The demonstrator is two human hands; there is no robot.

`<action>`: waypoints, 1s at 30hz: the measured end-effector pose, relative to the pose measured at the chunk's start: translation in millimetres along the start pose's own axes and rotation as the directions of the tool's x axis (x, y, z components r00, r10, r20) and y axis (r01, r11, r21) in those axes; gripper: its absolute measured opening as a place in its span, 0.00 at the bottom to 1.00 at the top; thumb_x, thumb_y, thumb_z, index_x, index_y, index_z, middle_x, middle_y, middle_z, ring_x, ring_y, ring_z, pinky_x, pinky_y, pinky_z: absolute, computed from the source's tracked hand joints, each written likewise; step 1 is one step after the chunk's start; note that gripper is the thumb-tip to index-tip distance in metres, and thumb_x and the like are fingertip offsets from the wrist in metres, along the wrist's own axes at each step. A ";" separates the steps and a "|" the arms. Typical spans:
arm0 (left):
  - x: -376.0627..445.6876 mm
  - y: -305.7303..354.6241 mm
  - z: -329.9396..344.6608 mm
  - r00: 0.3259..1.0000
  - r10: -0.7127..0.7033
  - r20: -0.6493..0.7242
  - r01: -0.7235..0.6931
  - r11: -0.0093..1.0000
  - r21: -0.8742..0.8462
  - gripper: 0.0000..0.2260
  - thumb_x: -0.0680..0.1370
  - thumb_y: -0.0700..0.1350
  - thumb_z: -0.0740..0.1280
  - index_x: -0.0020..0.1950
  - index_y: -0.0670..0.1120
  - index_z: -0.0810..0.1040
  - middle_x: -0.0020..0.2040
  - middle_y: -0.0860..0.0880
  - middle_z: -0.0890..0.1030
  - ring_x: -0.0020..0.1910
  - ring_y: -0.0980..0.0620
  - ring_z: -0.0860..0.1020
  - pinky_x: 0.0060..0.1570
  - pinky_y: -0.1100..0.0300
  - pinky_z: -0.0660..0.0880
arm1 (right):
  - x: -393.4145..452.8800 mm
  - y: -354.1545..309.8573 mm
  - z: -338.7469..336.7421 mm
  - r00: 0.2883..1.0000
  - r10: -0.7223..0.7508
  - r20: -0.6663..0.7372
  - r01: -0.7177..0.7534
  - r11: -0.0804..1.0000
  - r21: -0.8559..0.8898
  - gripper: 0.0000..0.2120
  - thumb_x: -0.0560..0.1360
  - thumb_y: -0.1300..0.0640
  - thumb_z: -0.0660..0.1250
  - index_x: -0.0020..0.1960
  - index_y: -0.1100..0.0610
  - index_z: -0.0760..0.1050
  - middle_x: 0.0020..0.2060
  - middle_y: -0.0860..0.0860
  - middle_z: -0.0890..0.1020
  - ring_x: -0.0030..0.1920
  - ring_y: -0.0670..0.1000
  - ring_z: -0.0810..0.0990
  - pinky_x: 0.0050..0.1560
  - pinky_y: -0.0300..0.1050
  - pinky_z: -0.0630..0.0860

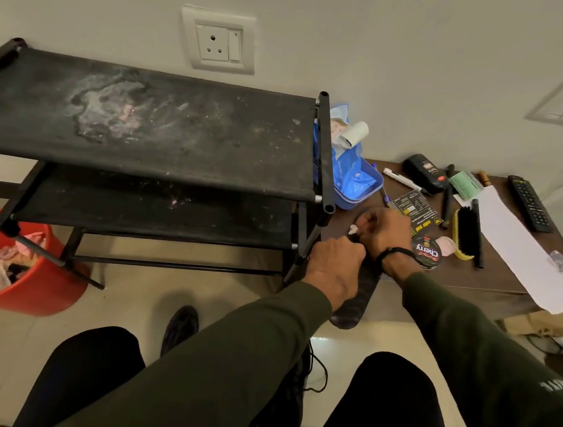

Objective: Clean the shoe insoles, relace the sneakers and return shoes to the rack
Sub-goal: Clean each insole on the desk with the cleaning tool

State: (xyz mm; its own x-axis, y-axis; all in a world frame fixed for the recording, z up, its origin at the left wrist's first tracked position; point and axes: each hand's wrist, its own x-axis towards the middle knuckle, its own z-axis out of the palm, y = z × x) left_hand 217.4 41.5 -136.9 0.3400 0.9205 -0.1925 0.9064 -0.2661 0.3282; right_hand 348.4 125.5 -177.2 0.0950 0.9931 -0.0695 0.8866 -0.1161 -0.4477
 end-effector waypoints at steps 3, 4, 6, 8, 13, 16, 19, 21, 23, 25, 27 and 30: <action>-0.2 -1.7 -0.2 1.000 -0.010 -0.009 0.010 1.000 -0.023 0.14 0.77 0.41 0.71 0.62 0.48 0.77 0.59 0.43 0.78 0.58 0.42 0.79 0.55 0.48 0.76 | -17.9 7.5 -1.0 0.996 -0.079 0.029 0.080 0.997 -0.012 0.13 0.73 0.64 0.70 0.35 0.47 0.78 0.36 0.45 0.84 0.40 0.48 0.83 0.46 0.49 0.83; -0.9 -1.9 0.1 1.000 -0.012 -0.015 0.011 0.999 -0.037 0.13 0.78 0.42 0.71 0.62 0.48 0.77 0.58 0.44 0.78 0.57 0.42 0.79 0.54 0.49 0.76 | -21.7 7.8 -2.6 0.995 -0.090 0.039 0.091 0.995 -0.032 0.12 0.73 0.63 0.70 0.36 0.48 0.79 0.37 0.46 0.84 0.40 0.48 0.83 0.46 0.49 0.82; -2.4 -1.7 -0.5 1.000 -0.007 -0.025 0.006 0.999 -0.037 0.13 0.78 0.42 0.70 0.62 0.48 0.77 0.58 0.44 0.79 0.57 0.42 0.79 0.53 0.49 0.76 | -22.8 5.7 -5.0 0.991 -0.128 0.044 0.131 0.988 -0.078 0.09 0.72 0.63 0.69 0.38 0.50 0.81 0.38 0.48 0.84 0.41 0.51 0.82 0.44 0.47 0.80; -4.0 -0.7 -2.5 1.000 -0.001 -0.029 0.001 1.000 -0.007 0.13 0.78 0.42 0.69 0.62 0.48 0.77 0.59 0.44 0.79 0.57 0.42 0.79 0.53 0.50 0.76 | -16.5 0.0 -6.6 0.988 -0.154 0.032 0.157 0.977 -0.144 0.07 0.72 0.63 0.68 0.39 0.52 0.81 0.40 0.51 0.84 0.42 0.54 0.81 0.43 0.47 0.79; -5.4 4.7 -3.4 1.000 0.014 -0.010 -0.013 0.998 0.057 0.14 0.76 0.43 0.71 0.61 0.49 0.77 0.57 0.44 0.79 0.57 0.43 0.79 0.53 0.49 0.75 | 16.8 -12.3 -11.4 0.992 -0.129 0.005 0.121 0.920 -0.373 0.08 0.76 0.59 0.67 0.54 0.59 0.80 0.50 0.62 0.82 0.51 0.65 0.80 0.48 0.53 0.77; -2.8 4.9 -4.5 1.000 0.006 0.008 -0.007 0.997 0.077 0.15 0.75 0.42 0.72 0.61 0.48 0.77 0.57 0.44 0.79 0.56 0.42 0.79 0.52 0.49 0.75 | 26.5 -14.8 -13.6 0.988 -0.153 0.015 0.144 0.886 -0.442 0.08 0.78 0.58 0.65 0.54 0.60 0.79 0.51 0.63 0.81 0.51 0.64 0.80 0.48 0.53 0.77; -0.5 4.6 -5.6 1.000 0.004 0.025 -0.006 0.998 0.059 0.14 0.75 0.41 0.72 0.59 0.48 0.77 0.55 0.44 0.79 0.55 0.43 0.80 0.50 0.50 0.75 | 22.3 -12.6 -16.8 0.982 -0.183 0.042 0.183 0.879 -0.440 0.08 0.78 0.59 0.65 0.55 0.60 0.79 0.51 0.62 0.82 0.51 0.63 0.80 0.50 0.53 0.77; 0.5 4.6 -5.9 1.000 0.006 0.021 -0.007 0.999 0.044 0.12 0.75 0.41 0.72 0.58 0.48 0.77 0.54 0.45 0.79 0.53 0.43 0.80 0.51 0.50 0.75 | 11.3 -6.9 -21.0 0.982 -0.178 0.061 0.187 0.886 -0.424 0.09 0.78 0.59 0.66 0.56 0.58 0.81 0.52 0.60 0.83 0.52 0.61 0.81 0.52 0.52 0.79; 2.1 5.0 -6.7 1.000 0.008 0.016 -0.009 0.999 0.052 0.12 0.75 0.40 0.71 0.58 0.48 0.78 0.55 0.44 0.79 0.55 0.43 0.80 0.53 0.50 0.76 | -8.1 1.1 -23.9 0.980 -0.182 0.075 0.197 0.905 -0.378 0.11 0.75 0.61 0.68 0.56 0.58 0.82 0.52 0.59 0.83 0.53 0.61 0.81 0.53 0.50 0.78; 3.6 6.2 -7.9 1.000 0.008 0.021 -0.009 0.997 0.072 0.13 0.75 0.40 0.71 0.60 0.49 0.78 0.58 0.43 0.79 0.57 0.42 0.79 0.55 0.49 0.76 | -36.0 12.2 -24.0 0.981 -0.187 0.044 0.191 0.928 -0.319 0.11 0.72 0.63 0.71 0.54 0.58 0.84 0.50 0.60 0.83 0.51 0.62 0.82 0.51 0.48 0.77; 5.3 8.1 -10.1 0.999 0.007 0.037 -0.010 0.996 0.089 0.14 0.75 0.41 0.72 0.60 0.49 0.79 0.59 0.43 0.79 0.58 0.42 0.79 0.55 0.49 0.76 | -64.2 26.5 -19.9 0.982 -0.191 0.016 0.187 0.940 -0.285 0.09 0.70 0.63 0.72 0.50 0.57 0.85 0.46 0.59 0.83 0.46 0.62 0.82 0.45 0.45 0.75; 6.7 8.6 -13.8 0.998 0.001 0.064 -0.007 0.996 0.094 0.14 0.75 0.43 0.74 0.59 0.49 0.79 0.58 0.44 0.79 0.57 0.43 0.79 0.55 0.50 0.76 | -89.7 45.9 -12.1 0.984 -0.173 0.051 0.180 0.947 -0.265 0.08 0.74 0.64 0.70 0.50 0.57 0.85 0.47 0.58 0.80 0.46 0.59 0.81 0.44 0.40 0.69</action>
State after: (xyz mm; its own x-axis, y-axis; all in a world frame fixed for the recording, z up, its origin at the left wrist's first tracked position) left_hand 224.0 49.3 -122.6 0.3567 0.8998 -0.2512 0.9234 -0.2988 0.2408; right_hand 386.0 31.3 -180.8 -0.0825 0.9959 -0.0362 0.9770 0.0737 -0.1999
